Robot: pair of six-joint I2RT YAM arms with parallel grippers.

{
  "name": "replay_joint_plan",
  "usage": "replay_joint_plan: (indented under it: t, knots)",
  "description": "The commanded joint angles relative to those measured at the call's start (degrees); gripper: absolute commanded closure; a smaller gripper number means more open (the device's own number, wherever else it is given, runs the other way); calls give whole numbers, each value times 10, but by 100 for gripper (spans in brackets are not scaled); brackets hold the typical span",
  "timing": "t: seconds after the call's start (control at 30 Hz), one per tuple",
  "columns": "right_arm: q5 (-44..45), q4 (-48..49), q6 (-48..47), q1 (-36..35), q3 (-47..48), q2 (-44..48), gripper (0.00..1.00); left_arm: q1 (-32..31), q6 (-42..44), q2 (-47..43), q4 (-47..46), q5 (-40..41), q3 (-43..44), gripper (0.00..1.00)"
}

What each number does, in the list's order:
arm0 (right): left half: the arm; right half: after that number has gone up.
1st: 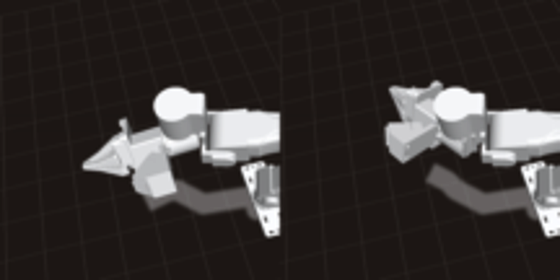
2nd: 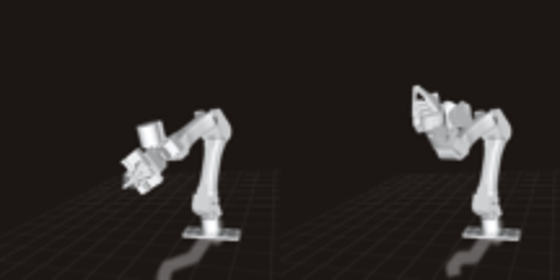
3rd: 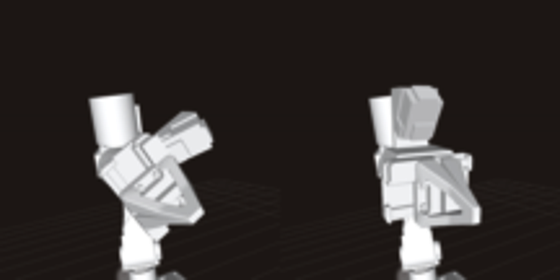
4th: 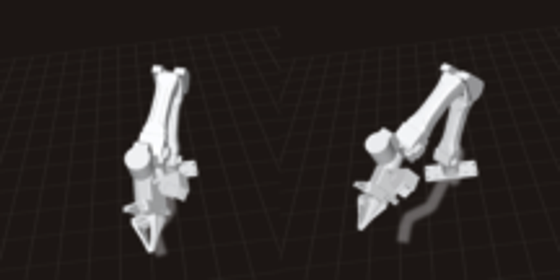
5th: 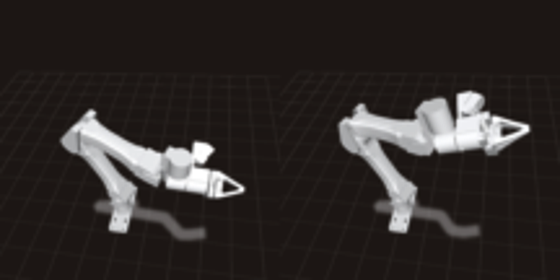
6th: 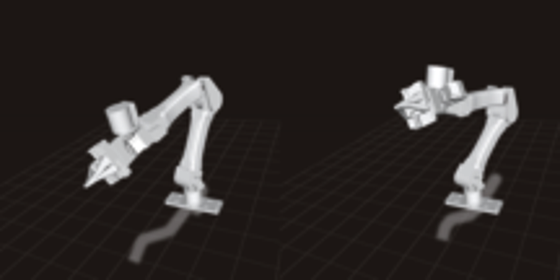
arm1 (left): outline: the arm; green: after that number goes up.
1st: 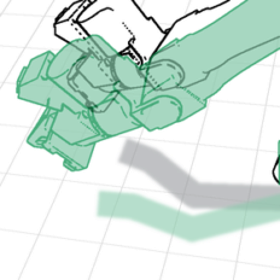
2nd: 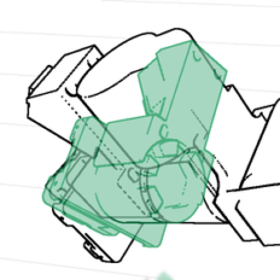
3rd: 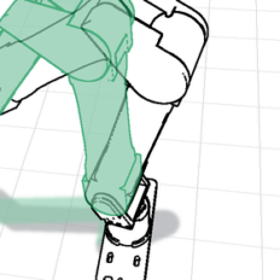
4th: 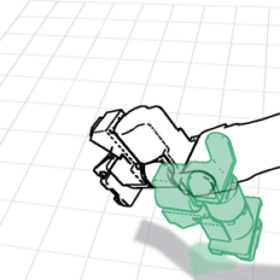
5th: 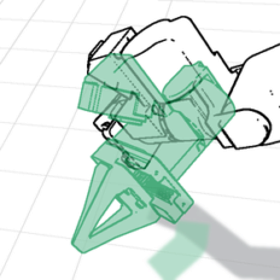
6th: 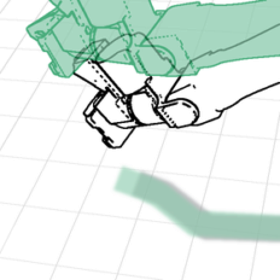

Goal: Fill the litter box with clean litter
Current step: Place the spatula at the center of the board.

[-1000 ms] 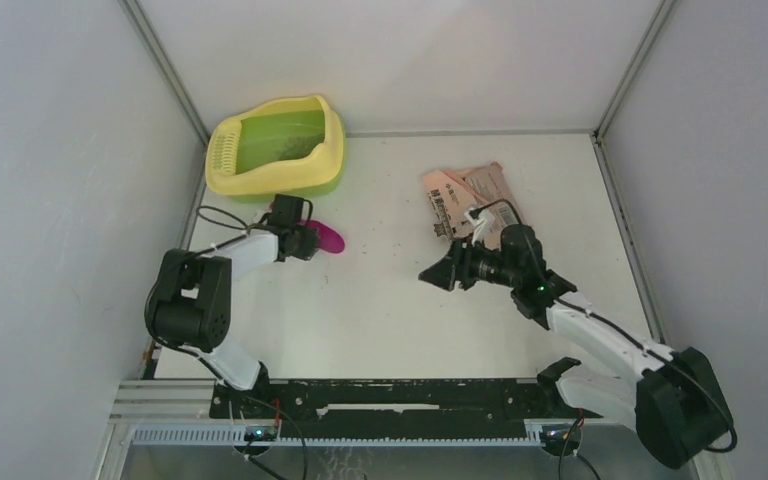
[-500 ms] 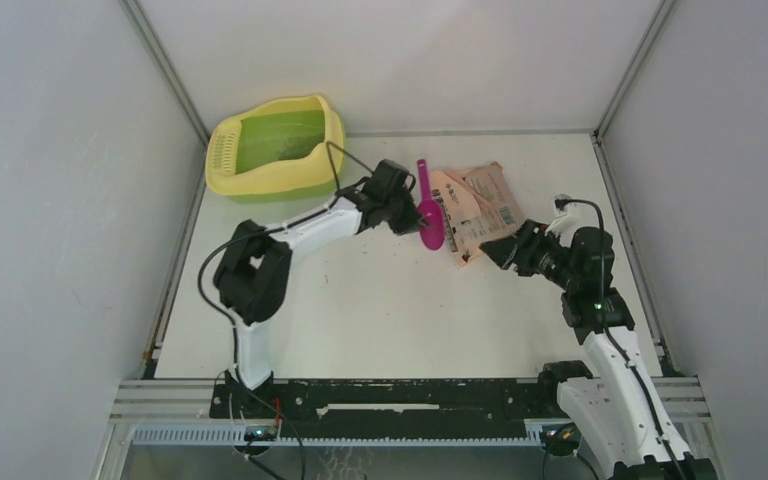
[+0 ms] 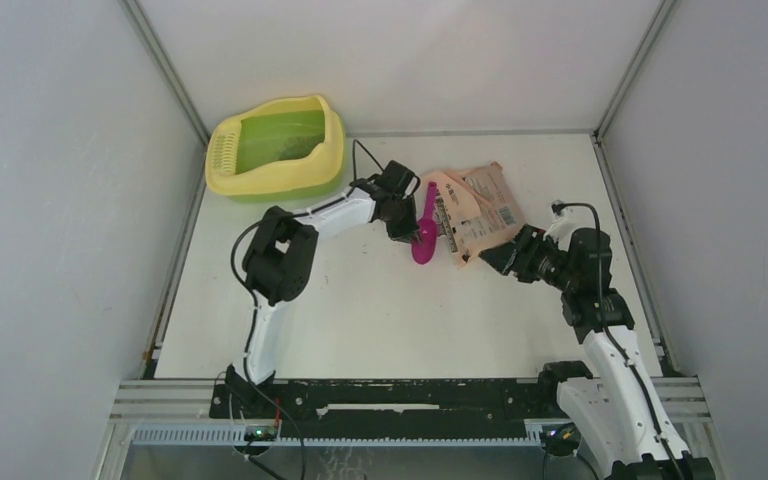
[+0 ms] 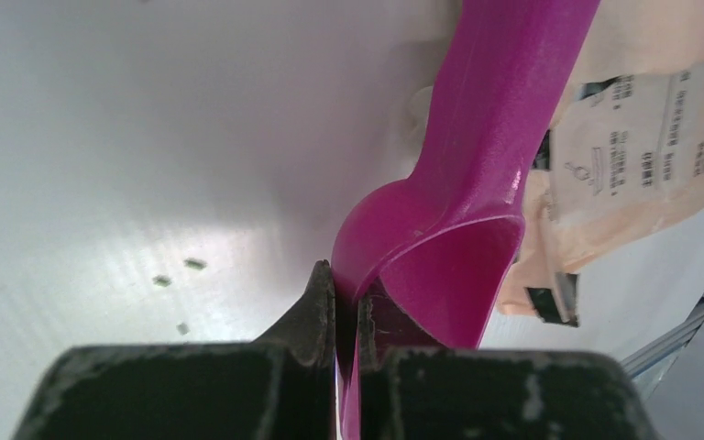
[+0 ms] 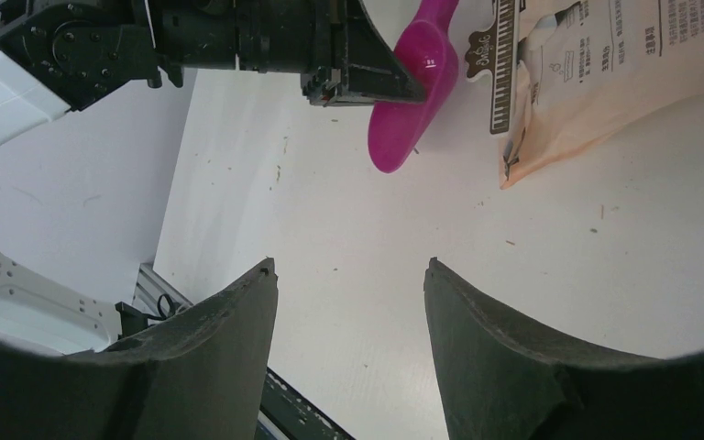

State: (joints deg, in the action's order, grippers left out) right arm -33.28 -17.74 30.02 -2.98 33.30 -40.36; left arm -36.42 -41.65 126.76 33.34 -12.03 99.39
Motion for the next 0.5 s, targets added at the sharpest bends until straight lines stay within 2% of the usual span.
replay_joint_plan:
  t: [0.0,0.23,0.3,0.43,0.47]
  knots:
    - [-12,15,-8,3,2,-7,33,29,-1,-81,-71,9,-89,100]
    - [-26,41,-1,3,-19,-17,33,85,5,-84,-81,-4,-123,99]
    - [-26,45,-2,3,-23,-19,32,96,-3,-80,-85,-7,-131,94]
    - [-26,43,-6,1,-24,-25,29,104,-8,-95,-116,-5,-161,64]
    - [-25,41,-9,2,-24,-25,28,104,-5,-100,-119,-2,-166,59]
